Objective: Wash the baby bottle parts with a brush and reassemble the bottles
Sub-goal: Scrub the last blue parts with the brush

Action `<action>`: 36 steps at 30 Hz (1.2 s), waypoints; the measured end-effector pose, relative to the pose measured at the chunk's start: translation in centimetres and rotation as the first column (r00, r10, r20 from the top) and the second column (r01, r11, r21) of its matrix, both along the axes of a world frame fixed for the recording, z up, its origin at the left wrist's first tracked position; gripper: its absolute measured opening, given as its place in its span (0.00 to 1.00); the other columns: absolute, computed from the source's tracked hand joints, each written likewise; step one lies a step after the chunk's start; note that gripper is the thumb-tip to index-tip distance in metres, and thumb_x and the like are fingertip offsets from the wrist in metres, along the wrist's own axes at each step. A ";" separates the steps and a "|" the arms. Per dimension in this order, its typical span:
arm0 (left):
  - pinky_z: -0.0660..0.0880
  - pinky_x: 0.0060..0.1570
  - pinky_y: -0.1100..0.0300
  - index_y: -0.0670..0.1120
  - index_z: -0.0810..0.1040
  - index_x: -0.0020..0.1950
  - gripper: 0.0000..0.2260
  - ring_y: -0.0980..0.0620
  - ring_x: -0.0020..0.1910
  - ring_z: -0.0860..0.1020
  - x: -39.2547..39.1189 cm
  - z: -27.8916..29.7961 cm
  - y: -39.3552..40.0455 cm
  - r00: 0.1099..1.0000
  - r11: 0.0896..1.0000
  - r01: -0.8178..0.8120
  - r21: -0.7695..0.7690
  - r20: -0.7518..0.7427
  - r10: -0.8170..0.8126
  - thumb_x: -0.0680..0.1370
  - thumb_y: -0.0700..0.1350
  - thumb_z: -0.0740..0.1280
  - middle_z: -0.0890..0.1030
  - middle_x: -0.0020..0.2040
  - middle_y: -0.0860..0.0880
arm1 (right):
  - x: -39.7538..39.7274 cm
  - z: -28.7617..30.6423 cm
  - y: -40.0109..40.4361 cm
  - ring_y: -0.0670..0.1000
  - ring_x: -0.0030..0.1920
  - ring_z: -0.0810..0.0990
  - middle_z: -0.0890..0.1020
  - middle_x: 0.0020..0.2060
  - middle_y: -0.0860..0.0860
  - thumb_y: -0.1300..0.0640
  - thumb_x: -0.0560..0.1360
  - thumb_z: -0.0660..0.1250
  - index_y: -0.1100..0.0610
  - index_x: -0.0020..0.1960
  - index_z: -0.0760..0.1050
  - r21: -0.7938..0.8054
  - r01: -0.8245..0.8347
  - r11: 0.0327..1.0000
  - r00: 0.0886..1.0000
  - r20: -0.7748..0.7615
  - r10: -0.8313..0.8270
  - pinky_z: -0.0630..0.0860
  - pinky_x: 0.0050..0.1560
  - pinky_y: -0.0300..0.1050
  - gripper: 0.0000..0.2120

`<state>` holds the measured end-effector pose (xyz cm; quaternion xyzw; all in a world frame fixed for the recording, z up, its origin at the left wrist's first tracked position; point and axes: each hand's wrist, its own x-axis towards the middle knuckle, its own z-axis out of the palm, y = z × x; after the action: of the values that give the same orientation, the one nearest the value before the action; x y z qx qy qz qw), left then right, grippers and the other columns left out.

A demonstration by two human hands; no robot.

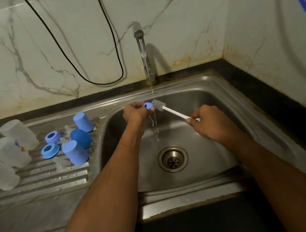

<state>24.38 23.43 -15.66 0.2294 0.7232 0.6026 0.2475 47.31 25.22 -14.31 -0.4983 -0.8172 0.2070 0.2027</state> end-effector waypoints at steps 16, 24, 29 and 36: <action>0.82 0.54 0.56 0.43 0.84 0.56 0.13 0.54 0.49 0.82 0.3 4.3 -6.2 0.903 1.000 -0.004 -0.026 -0.430 -0.007 0.72 0.41 0.77 0.85 0.50 0.47 | -0.5 1.8 -3.9 0.56 0.44 0.83 0.84 0.40 0.54 0.46 0.80 0.67 0.52 0.55 0.85 -0.013 -0.028 1.000 0.999 -0.020 0.028 0.79 0.47 0.49 0.13; 0.77 0.52 0.64 0.43 0.82 0.61 0.19 0.54 0.51 0.81 -2.7 8.4 -11.8 0.869 0.997 -0.050 0.051 -0.490 0.068 0.71 0.40 0.78 0.84 0.55 0.47 | -3.7 4.6 -7.7 0.47 0.36 0.80 0.81 0.34 0.45 0.49 0.81 0.67 0.52 0.59 0.84 0.074 -0.067 0.995 0.987 -0.144 0.078 0.74 0.37 0.43 0.12; 0.77 0.54 0.62 0.43 0.84 0.59 0.17 0.52 0.52 0.83 -6.0 9.8 -16.5 0.824 0.989 -0.128 0.074 -0.547 0.147 0.70 0.40 0.77 0.85 0.53 0.48 | -6.1 6.0 -10.2 0.50 0.35 0.81 0.82 0.36 0.47 0.48 0.81 0.66 0.52 0.59 0.84 0.100 -0.112 0.989 0.971 -0.202 0.130 0.81 0.40 0.50 0.12; 0.72 0.48 0.62 0.40 0.83 0.59 0.15 0.50 0.54 0.82 -10.6 8.8 -23.5 0.777 0.958 -0.277 -0.069 -0.603 0.181 0.72 0.36 0.75 0.84 0.54 0.44 | -9.1 6.1 -12.7 0.54 0.43 0.82 0.82 0.39 0.47 0.47 0.80 0.66 0.51 0.60 0.83 0.124 -0.148 0.981 0.960 -0.221 0.172 0.78 0.47 0.48 0.14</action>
<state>13.74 -0.04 -6.89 0.2955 0.8308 0.4692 -0.0480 38.24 12.57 -8.23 -0.3917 -0.8356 0.2355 0.3048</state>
